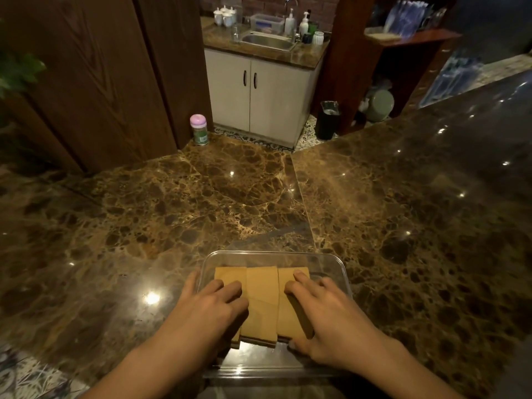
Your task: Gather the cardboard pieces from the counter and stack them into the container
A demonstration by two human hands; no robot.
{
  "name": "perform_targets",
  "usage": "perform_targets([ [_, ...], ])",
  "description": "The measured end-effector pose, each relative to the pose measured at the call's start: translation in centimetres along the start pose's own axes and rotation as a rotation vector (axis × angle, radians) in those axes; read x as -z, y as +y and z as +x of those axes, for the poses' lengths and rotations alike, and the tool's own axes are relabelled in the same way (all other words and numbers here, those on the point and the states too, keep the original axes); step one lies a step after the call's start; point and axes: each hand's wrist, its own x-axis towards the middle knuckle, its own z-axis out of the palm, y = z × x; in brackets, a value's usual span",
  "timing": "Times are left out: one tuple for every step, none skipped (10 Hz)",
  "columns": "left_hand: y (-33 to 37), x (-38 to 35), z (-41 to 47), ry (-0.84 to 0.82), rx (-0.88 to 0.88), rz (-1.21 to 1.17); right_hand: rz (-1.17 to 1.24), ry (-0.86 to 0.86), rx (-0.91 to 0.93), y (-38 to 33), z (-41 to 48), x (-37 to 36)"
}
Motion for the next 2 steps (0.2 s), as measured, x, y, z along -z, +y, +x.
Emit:
perform_targets([
  [0.3, 1.9, 0.3, -0.065, -0.01, 0.048, 0.011, -0.01, -0.025, -0.2, 0.1, 0.3],
  [0.4, 5.3, 1.2, -0.073, 0.014, -0.032, 0.036, -0.008, -0.067, -0.2, 0.7, 1.7],
])
